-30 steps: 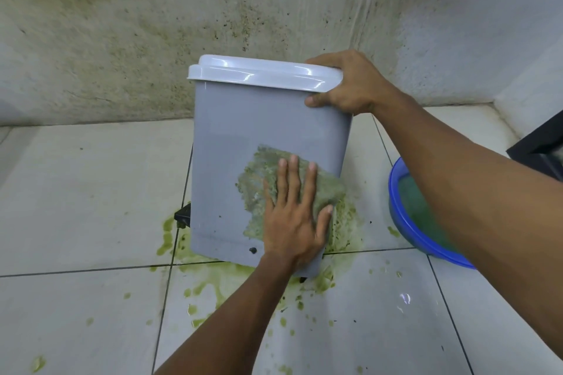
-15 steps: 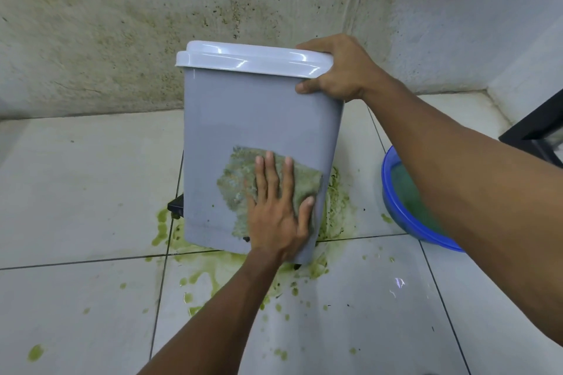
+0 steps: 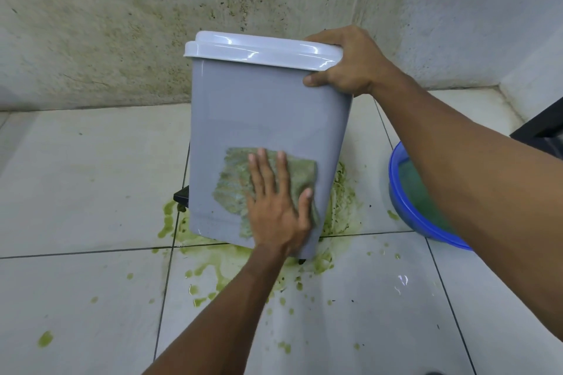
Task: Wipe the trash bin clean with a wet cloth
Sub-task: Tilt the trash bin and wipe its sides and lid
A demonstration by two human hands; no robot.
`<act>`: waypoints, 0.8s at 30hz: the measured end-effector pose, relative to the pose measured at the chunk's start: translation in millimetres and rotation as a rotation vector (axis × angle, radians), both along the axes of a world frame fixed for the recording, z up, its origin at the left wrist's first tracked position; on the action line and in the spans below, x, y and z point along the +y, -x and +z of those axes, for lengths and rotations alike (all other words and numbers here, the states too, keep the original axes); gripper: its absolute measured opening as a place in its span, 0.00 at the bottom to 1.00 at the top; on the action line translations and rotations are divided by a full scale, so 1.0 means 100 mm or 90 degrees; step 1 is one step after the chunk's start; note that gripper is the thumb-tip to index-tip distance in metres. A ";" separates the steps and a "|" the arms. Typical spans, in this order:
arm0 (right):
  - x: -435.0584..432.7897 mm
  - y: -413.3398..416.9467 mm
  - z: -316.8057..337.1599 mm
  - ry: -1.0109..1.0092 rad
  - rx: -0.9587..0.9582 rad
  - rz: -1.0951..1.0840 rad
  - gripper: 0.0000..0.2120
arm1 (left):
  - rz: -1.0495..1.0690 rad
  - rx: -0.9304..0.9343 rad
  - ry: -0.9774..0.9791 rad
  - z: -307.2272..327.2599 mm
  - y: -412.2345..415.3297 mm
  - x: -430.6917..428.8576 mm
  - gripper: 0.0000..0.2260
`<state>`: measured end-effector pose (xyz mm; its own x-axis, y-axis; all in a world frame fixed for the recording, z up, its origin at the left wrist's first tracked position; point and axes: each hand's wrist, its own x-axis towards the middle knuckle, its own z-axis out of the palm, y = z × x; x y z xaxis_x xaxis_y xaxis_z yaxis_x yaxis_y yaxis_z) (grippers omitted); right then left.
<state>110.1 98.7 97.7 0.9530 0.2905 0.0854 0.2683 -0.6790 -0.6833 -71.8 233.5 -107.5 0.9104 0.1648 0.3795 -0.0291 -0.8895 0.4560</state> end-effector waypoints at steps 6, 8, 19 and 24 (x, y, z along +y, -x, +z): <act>-0.02 -0.02 -0.03 0.006 -0.019 0.010 0.33 | -0.158 -0.002 -0.123 -0.51 0.65 0.21 0.35; -0.03 -0.04 -0.05 0.007 -0.026 0.015 0.32 | -0.047 0.012 -0.045 -0.53 0.71 0.42 0.35; -0.06 -0.07 -0.09 0.003 -0.070 0.031 0.29 | 0.010 -0.010 0.025 -0.17 0.16 0.20 0.34; -0.05 -0.05 -0.10 0.006 -0.084 0.023 0.29 | 0.117 -0.003 0.096 -0.35 0.41 0.51 0.35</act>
